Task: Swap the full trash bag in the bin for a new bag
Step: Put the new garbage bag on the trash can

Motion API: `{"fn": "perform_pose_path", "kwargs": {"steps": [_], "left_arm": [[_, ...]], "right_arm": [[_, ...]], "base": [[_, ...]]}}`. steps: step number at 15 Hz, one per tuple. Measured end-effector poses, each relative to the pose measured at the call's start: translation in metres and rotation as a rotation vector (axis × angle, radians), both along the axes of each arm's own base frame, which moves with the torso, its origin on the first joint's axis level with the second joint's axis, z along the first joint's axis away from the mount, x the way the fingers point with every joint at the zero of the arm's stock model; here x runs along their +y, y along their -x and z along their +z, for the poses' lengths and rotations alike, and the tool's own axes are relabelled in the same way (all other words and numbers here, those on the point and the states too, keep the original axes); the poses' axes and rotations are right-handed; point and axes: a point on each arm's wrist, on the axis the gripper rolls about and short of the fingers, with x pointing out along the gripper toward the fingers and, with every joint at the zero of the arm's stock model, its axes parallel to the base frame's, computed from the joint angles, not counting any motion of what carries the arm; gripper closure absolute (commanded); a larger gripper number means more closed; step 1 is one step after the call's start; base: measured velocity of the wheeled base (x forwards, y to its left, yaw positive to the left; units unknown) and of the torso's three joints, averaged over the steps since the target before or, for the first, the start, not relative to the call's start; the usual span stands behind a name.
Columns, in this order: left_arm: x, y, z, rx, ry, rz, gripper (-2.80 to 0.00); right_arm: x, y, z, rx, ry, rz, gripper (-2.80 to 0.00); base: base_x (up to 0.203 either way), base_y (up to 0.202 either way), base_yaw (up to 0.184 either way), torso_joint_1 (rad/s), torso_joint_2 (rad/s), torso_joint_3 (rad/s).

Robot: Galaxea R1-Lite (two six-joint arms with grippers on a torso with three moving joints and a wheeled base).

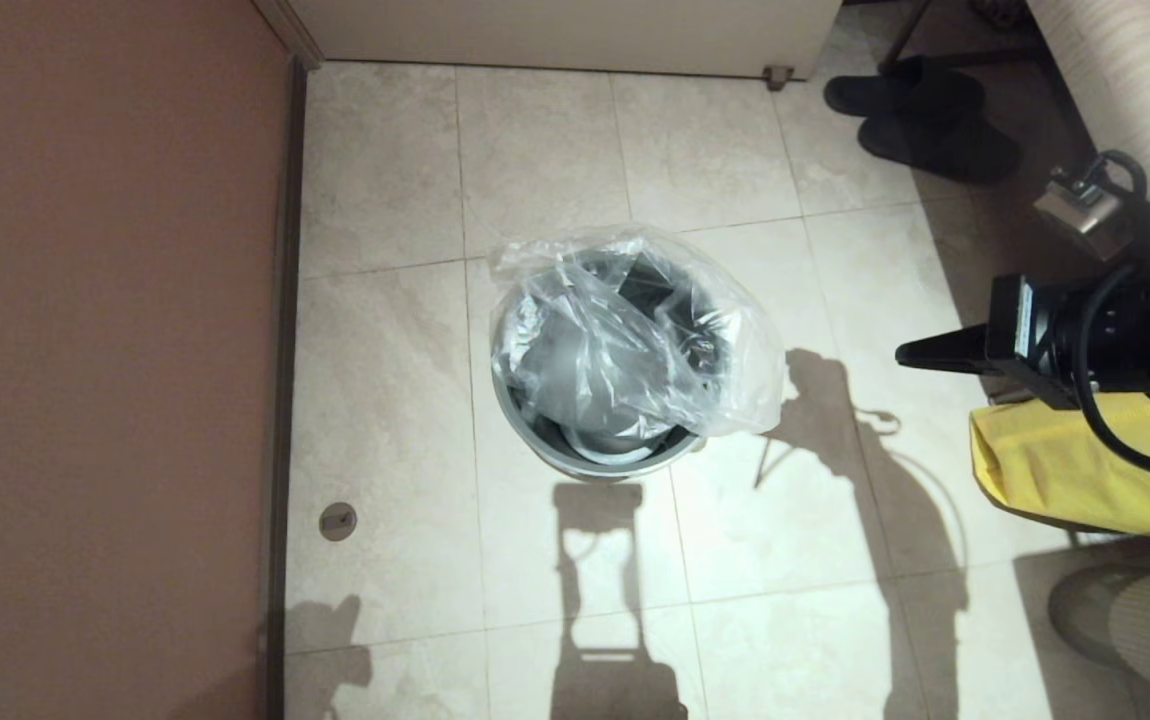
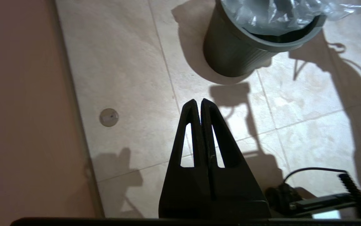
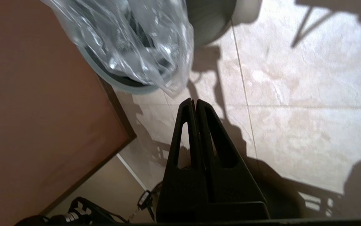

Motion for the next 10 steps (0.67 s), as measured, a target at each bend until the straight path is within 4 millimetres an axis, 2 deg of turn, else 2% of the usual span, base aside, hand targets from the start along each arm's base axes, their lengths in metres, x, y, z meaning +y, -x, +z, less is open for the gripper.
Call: {"fn": "perform_pose_path", "kwargs": {"steps": [2,4,6,7,10], "left_arm": [[-0.002,-0.020,0.032,0.093,0.017,-0.067,0.00],[-0.004,-0.056,0.067,0.207,0.048,-0.146,0.00],[-0.010,-0.110,0.103,0.312,0.090,-0.226,0.00],[-0.016,-0.142,0.122,0.356,0.109,-0.265,0.00],[-0.056,-0.240,0.173,0.413,0.134,-0.368,0.00]], "right_arm": [[-0.003,0.003,-0.007,0.024,0.019,-0.026,0.00],[-0.004,0.004,-0.009,0.031,0.025,-0.036,0.00],[-0.004,0.004,-0.011,0.033,0.033,-0.050,0.00],[-0.004,0.004,-0.010,0.030,0.034,-0.053,0.00],[-0.004,0.004,-0.009,0.014,0.044,-0.045,0.00]], "base": [[0.000,0.000,0.000,0.000,0.00,0.000],[0.000,0.000,0.000,0.000,0.00,0.000],[0.000,0.000,0.000,0.000,0.00,0.000],[0.000,0.000,0.000,0.000,0.00,0.000],[0.000,0.000,0.000,0.000,0.00,0.000]]}}
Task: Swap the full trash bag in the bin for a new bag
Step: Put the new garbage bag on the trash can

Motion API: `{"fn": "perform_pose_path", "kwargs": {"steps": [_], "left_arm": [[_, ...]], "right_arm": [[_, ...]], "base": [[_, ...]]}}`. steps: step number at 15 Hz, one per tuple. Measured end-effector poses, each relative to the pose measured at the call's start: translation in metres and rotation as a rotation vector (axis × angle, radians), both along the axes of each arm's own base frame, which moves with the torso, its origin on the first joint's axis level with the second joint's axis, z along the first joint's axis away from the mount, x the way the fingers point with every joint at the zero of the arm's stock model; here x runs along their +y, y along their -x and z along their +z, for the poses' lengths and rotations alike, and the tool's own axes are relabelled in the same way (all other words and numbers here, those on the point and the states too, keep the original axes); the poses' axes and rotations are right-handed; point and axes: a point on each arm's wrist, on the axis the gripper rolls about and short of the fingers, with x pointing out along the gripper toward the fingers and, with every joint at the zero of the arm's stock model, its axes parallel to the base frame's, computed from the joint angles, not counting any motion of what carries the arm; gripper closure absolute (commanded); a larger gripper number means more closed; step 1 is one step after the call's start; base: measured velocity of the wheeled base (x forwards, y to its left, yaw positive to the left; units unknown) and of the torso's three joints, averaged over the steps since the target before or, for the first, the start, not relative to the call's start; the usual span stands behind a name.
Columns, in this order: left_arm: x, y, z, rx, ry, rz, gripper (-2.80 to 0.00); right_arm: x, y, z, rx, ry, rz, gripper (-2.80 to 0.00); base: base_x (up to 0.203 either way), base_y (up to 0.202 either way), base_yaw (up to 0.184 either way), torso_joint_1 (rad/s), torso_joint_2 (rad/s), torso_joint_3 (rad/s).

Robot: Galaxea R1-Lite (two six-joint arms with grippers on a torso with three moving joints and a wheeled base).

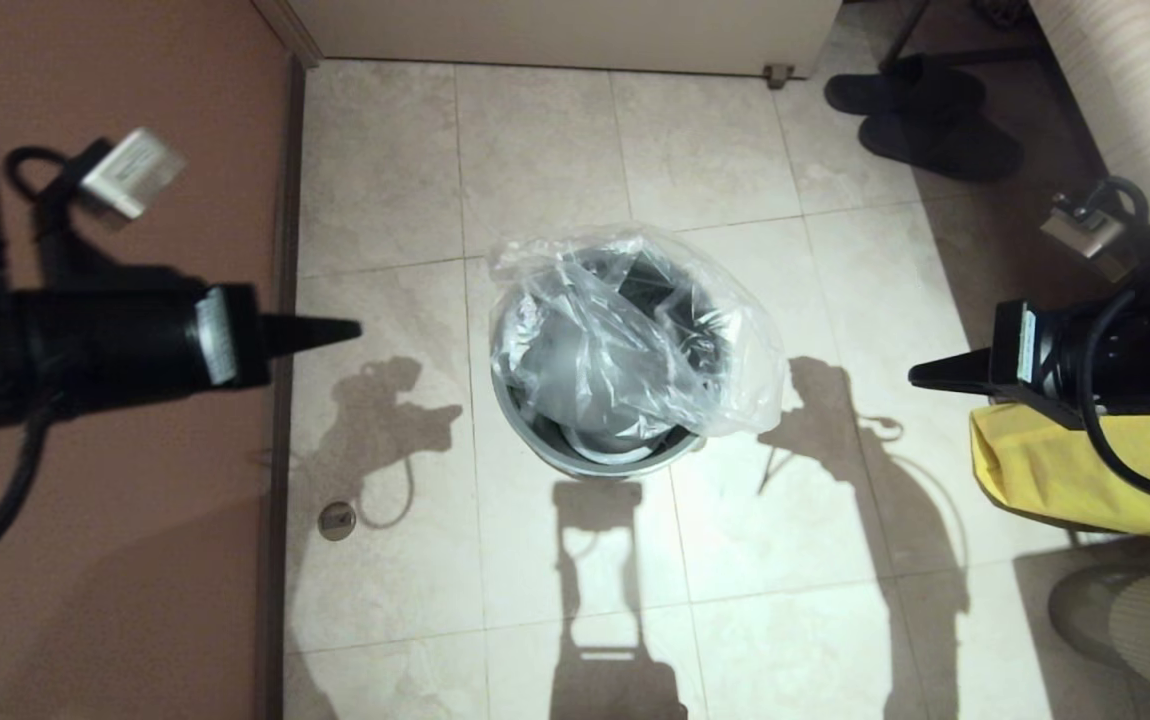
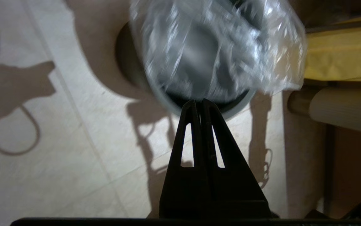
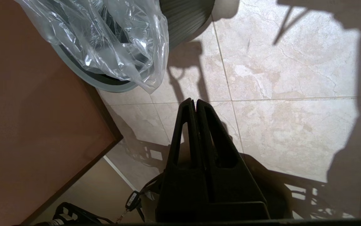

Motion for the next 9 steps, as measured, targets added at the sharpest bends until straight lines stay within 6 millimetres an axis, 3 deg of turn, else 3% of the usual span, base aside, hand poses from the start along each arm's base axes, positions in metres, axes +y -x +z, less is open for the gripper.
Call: {"fn": "perform_pose_path", "kwargs": {"steps": [2,4,7,9], "left_arm": [[-0.035,-0.052,0.020,0.026,0.021,-0.056,0.00],[-0.070,-0.095,0.029,0.057,0.030,-0.102,0.00],[-0.127,-0.141,0.003,0.080,0.018,-0.173,0.00],[-0.149,-0.159,-0.018,0.065,0.023,-0.194,0.00]], "right_arm": [[-0.001,0.000,0.000,-0.002,0.006,0.001,0.00],[-0.001,0.000,-0.003,0.009,0.013,0.004,0.00],[0.002,0.004,-0.011,0.034,0.019,0.020,0.00],[0.007,0.012,-0.012,0.033,0.018,0.045,0.00]], "base": [[0.000,0.000,0.000,0.000,0.00,0.000],[0.000,0.000,0.000,0.000,0.00,0.000],[0.000,0.000,0.000,0.000,0.00,0.000],[0.000,0.000,0.000,0.000,0.00,0.000]]}}
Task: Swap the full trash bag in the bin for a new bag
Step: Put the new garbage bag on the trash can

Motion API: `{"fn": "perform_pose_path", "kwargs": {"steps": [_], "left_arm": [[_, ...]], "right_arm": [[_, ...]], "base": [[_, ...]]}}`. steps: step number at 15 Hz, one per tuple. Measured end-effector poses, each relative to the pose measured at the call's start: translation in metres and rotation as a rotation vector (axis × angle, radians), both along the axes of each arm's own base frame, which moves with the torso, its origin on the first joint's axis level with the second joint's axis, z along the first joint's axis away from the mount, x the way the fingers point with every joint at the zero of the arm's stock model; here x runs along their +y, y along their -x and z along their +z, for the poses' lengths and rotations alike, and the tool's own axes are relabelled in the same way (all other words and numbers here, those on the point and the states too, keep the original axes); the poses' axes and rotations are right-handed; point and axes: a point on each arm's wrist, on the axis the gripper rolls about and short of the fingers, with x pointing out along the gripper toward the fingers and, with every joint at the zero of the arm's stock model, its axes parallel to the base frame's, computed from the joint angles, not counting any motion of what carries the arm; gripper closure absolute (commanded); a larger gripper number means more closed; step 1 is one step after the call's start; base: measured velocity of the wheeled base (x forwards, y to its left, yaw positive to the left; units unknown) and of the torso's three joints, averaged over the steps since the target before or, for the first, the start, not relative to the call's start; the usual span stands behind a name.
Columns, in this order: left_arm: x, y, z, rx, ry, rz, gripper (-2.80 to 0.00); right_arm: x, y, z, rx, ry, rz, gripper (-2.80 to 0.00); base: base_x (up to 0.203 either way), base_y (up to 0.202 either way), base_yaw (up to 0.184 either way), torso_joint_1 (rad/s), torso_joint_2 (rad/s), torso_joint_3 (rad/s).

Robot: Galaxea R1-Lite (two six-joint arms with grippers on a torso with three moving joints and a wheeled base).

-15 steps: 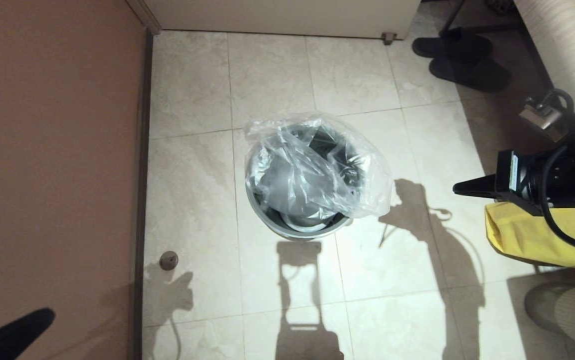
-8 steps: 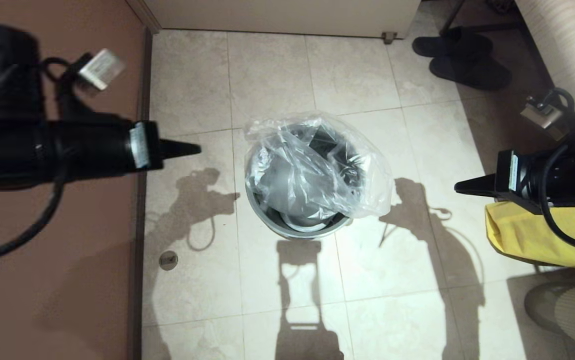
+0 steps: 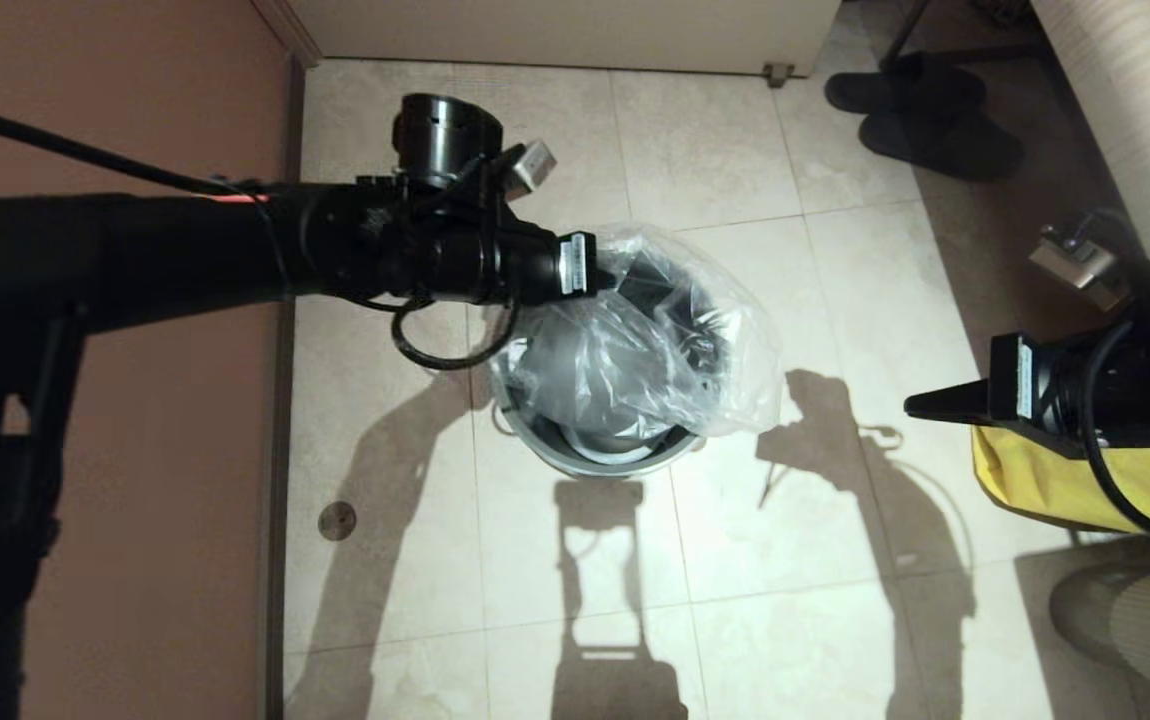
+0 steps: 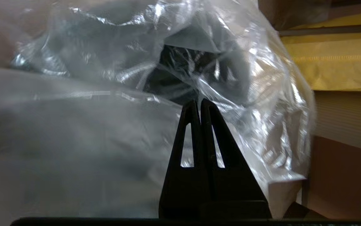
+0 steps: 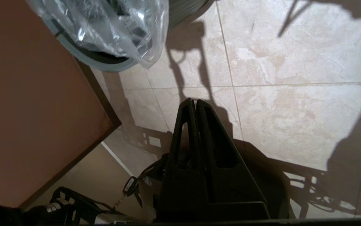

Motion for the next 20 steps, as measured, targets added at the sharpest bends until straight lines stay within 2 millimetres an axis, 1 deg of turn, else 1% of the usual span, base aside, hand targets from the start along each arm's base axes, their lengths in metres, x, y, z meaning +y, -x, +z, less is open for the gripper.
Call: {"fn": "perform_pose_path", "kwargs": {"steps": [1,2,3,6,8,9,10,11,13,16,18,20], "left_arm": [[-0.005,-0.006,-0.006,-0.009,0.004,0.013,0.00],[-0.008,-0.007,-0.009,-0.007,0.004,0.035,0.00],[-0.012,-0.005,-0.007,-0.008,0.011,0.068,0.00],[-0.027,0.016,0.004,-0.018,0.003,0.155,0.00],[-0.036,0.025,0.001,0.001,-0.031,0.169,0.00],[-0.039,0.025,-0.002,0.003,-0.040,0.180,0.00],[-0.042,0.023,-0.007,0.008,-0.052,0.199,-2.80],[-0.043,0.021,-0.012,0.022,-0.055,0.232,-2.80],[-0.045,0.019,-0.017,0.050,-0.039,0.282,-2.80],[-0.049,0.024,-0.014,0.031,-0.042,0.343,-2.80],[-0.053,0.029,-0.011,0.025,-0.040,0.336,-2.80],[-0.057,0.033,-0.013,0.033,-0.053,0.333,-2.80]], "right_arm": [[0.005,0.005,0.001,-0.005,-0.001,0.023,0.00],[0.009,0.010,0.001,-0.008,-0.002,0.046,0.00],[0.012,0.014,0.001,-0.009,-0.002,0.065,0.00],[0.015,0.019,-0.001,-0.006,0.000,0.081,0.00],[0.014,0.021,-0.003,0.002,0.003,0.081,0.00],[0.014,0.022,-0.005,0.006,0.004,0.080,0.00],[0.013,0.022,-0.006,0.009,0.006,0.078,0.00],[0.013,0.024,-0.007,0.013,0.007,0.079,0.00],[0.013,0.025,-0.010,0.021,0.009,0.078,0.00],[0.012,0.026,-0.016,0.039,0.015,0.078,0.00],[0.012,0.026,-0.019,0.037,0.014,0.078,0.00],[0.012,0.026,-0.021,0.040,0.015,0.078,0.00]], "base": [[0.000,0.000,0.000,0.000,0.00,0.000],[0.000,0.000,0.000,0.000,0.00,0.000],[0.000,0.000,0.000,0.000,0.00,0.000],[0.000,0.000,0.000,0.000,0.00,0.000],[0.000,0.000,0.000,0.000,0.00,0.000],[0.000,0.000,0.000,0.000,0.00,0.000],[0.000,0.000,0.000,0.000,0.00,0.000],[0.000,0.000,0.000,0.000,0.00,0.000],[0.000,0.000,0.000,0.000,0.00,0.000],[0.000,0.000,0.000,0.000,0.00,0.000],[0.000,0.000,0.000,0.000,0.00,0.000],[0.000,0.000,0.000,0.000,0.00,0.000]]}}
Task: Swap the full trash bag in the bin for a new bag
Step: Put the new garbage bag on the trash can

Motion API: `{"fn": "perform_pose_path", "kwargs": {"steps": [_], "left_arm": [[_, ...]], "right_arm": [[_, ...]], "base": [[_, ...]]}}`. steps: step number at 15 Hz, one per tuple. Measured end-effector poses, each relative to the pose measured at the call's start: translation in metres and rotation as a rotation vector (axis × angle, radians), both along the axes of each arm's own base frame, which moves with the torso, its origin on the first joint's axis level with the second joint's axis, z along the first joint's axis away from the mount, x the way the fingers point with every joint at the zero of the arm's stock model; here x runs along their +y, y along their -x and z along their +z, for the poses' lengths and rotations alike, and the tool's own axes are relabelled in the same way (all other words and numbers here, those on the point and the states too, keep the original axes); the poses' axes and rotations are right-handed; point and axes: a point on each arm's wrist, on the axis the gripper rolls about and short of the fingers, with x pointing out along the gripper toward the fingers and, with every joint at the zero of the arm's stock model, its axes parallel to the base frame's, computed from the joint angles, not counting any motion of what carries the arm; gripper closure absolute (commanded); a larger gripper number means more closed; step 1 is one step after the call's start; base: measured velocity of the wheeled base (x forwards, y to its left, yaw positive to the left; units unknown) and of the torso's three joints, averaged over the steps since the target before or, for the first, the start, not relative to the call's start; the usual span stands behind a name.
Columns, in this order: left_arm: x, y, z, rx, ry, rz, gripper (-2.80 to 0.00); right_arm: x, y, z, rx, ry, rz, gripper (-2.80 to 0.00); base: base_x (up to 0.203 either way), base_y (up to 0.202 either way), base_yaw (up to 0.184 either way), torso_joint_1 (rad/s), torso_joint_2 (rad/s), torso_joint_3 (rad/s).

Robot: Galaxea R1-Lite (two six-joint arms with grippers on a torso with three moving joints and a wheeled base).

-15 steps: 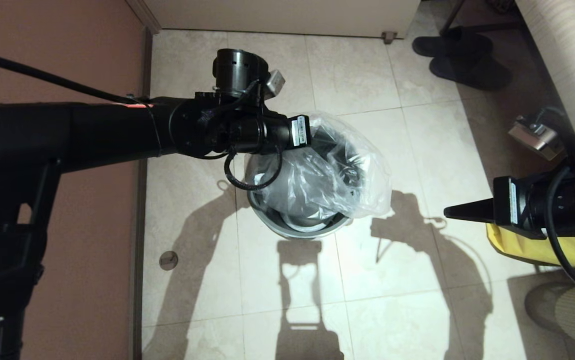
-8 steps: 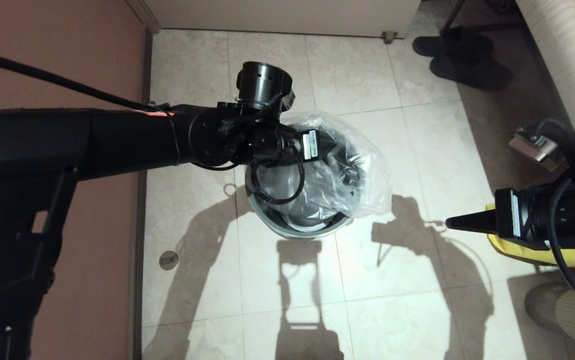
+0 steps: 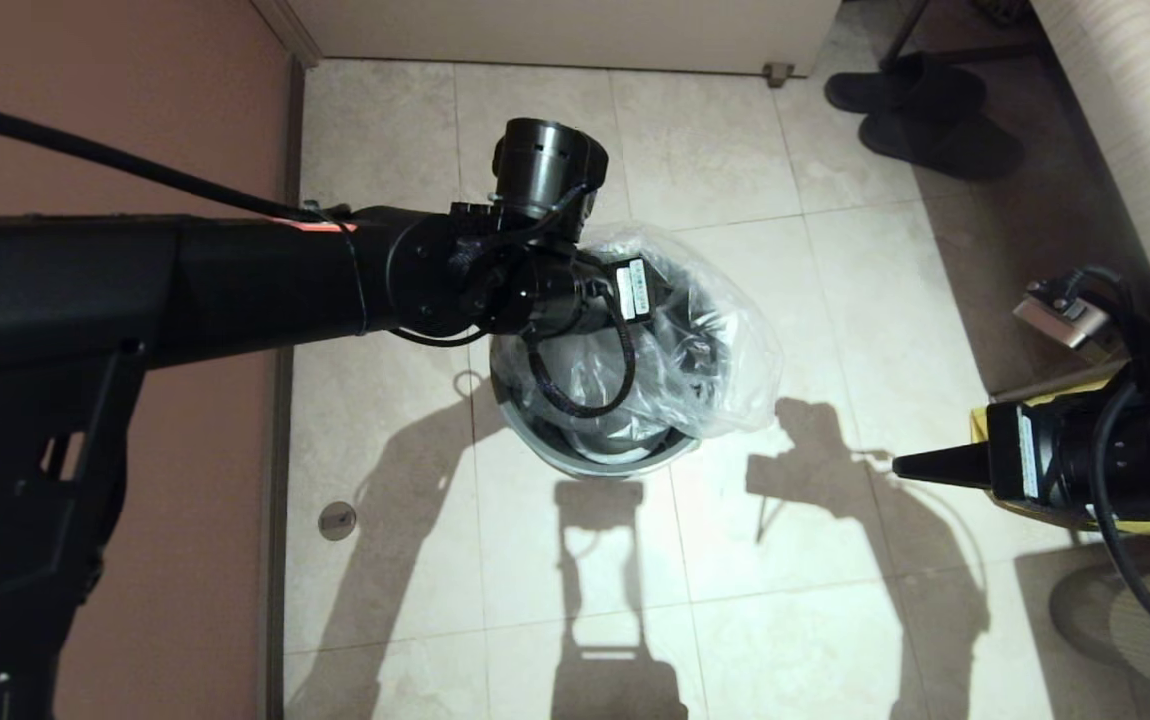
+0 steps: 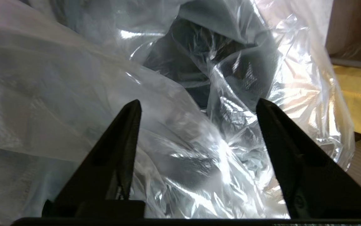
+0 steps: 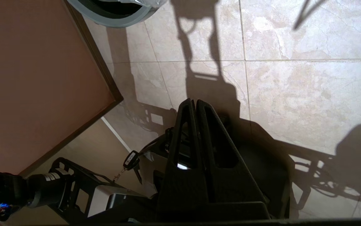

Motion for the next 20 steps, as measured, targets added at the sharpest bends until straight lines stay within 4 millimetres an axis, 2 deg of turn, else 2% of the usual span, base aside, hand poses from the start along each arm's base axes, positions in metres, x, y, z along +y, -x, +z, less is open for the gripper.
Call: {"fn": "perform_pose_path", "kwargs": {"steps": [3,6,7,10,17,20], "left_arm": [[-0.008,0.006,-0.008,0.025,-0.046,0.017,-2.80],[-0.013,0.004,-0.016,0.032,-0.071,0.034,-2.80],[-0.014,0.003,-0.020,0.031,-0.087,0.057,0.00],[-0.011,0.004,-0.021,0.035,-0.137,0.121,0.00],[0.000,0.025,-0.020,0.169,-0.200,0.138,0.00],[0.010,0.036,-0.010,0.209,-0.183,0.163,0.00]], "right_arm": [[-0.001,0.000,-0.003,0.007,0.014,-0.019,0.00],[-0.001,0.001,-0.006,0.015,0.017,-0.020,0.00],[-0.002,0.001,-0.007,0.019,0.018,-0.023,0.00],[-0.006,-0.002,-0.009,0.011,0.014,-0.042,0.00],[-0.009,-0.003,-0.016,0.006,0.010,-0.057,0.00],[-0.010,-0.002,-0.016,0.006,0.010,-0.059,0.00]], "base": [[0.000,0.000,0.000,0.000,0.00,0.000],[0.000,0.000,0.000,0.000,0.00,0.000],[0.000,0.000,0.000,0.000,0.00,0.000],[0.000,0.000,0.000,0.000,0.00,0.000],[0.000,0.000,0.000,0.000,0.00,0.000],[0.000,0.000,0.000,0.000,0.00,0.000]]}}
